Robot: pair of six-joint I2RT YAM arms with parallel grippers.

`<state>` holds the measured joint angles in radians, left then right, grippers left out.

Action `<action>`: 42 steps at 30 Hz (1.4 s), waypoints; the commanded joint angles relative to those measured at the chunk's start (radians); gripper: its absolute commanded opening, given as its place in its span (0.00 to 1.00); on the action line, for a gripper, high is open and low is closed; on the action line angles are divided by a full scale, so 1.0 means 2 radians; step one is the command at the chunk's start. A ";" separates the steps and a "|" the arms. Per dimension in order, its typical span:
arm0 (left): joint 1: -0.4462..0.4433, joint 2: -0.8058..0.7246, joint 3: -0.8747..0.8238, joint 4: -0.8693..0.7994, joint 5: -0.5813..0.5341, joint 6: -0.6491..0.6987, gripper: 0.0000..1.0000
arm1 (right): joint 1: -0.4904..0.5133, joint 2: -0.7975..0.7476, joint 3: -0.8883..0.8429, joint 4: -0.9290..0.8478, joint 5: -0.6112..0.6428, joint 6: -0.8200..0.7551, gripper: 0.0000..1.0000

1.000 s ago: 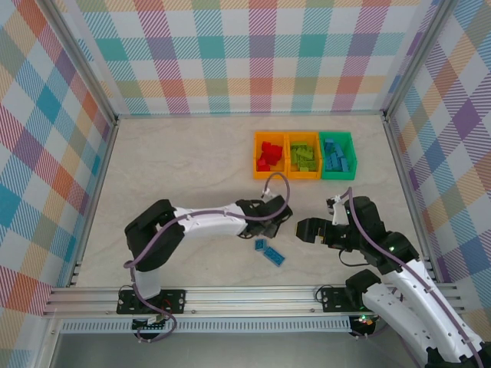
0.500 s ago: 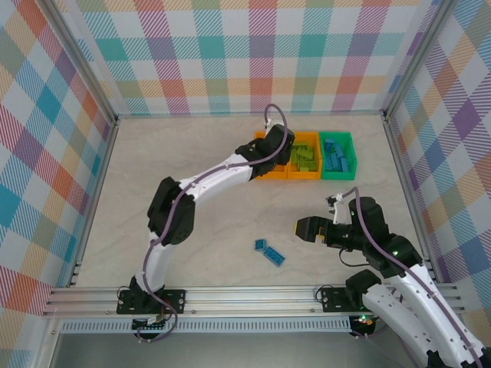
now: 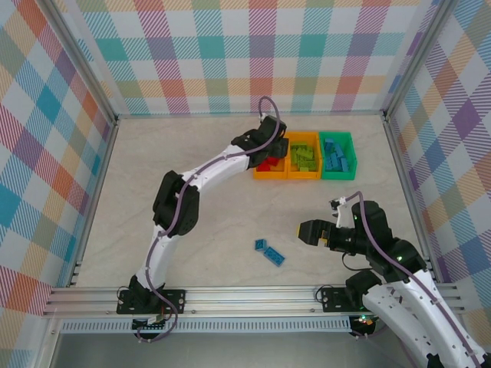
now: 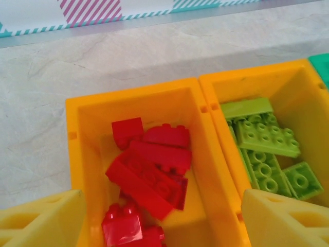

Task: Sort the legos into containers by color

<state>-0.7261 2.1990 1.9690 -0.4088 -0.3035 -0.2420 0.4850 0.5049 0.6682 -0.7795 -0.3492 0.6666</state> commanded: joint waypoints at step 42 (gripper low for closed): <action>-0.111 -0.836 -0.611 -0.163 0.315 0.301 1.00 | 0.308 0.479 0.037 0.104 0.234 -0.035 0.36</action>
<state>-0.9451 0.5606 0.7677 -0.7559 0.2874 0.3164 1.0935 1.4830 0.7635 -0.5926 0.1097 0.5690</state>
